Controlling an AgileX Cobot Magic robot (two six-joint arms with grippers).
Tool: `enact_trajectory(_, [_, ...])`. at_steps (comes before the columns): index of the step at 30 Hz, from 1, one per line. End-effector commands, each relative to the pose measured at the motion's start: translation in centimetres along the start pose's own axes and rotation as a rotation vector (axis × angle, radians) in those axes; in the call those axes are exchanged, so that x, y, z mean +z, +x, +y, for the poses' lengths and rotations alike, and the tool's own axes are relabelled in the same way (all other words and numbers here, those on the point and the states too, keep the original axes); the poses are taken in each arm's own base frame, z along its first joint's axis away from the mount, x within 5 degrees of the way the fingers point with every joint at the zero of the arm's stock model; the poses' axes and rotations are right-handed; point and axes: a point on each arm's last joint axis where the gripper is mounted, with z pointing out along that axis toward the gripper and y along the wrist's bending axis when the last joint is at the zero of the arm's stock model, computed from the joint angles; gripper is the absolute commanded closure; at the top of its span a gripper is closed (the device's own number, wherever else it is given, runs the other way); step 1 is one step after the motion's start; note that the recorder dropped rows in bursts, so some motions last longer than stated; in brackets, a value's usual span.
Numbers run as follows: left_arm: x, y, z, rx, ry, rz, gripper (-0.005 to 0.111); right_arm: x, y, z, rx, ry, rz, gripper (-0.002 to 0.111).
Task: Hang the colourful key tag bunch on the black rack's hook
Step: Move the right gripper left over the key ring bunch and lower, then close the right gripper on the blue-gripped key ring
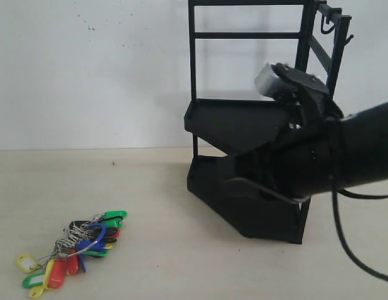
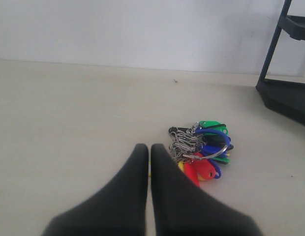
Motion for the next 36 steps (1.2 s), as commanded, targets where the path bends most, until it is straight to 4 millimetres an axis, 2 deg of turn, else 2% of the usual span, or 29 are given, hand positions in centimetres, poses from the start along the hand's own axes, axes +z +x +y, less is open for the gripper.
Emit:
enact_trajectory(1, [0.0,0.0,0.0,0.008,-0.001,-0.007,0.102,3.3,-2.5,-0.3,0.006,-0.02,0.021,0.108])
enact_trajectory(5, [0.0,0.0,0.0,0.008,-0.001,-0.007,0.102,8.0,-2.3,0.6,0.004,-0.04,0.071,0.104])
enact_trajectory(11, [0.0,0.0,0.0,0.008,-0.001,-0.007,0.102,13.0,-2.0,2.0,0.044,-0.046,0.07,0.071])
enact_trajectory(12, [0.0,0.0,0.0,0.008,-0.001,-0.007,0.102,13.8,-2.0,2.2,0.066,-0.055,0.076,0.068])
enact_trajectory(22, [0.0,0.0,0.0,0.008,-0.001,-0.007,0.102,21.0,-1.9,1.8,0.238,-0.127,0.165,0.069])
enact_trajectory(31, [0.0,0.0,0.0,0.008,-0.001,-0.007,0.102,25.0,-1.6,3.5,0.262,-0.153,0.156,0.069])
enact_trajectory(36, [0.0,0.0,0.0,0.008,-0.001,-0.007,0.102,26.4,-0.9,2.4,0.285,-0.1,0.135,0.069])
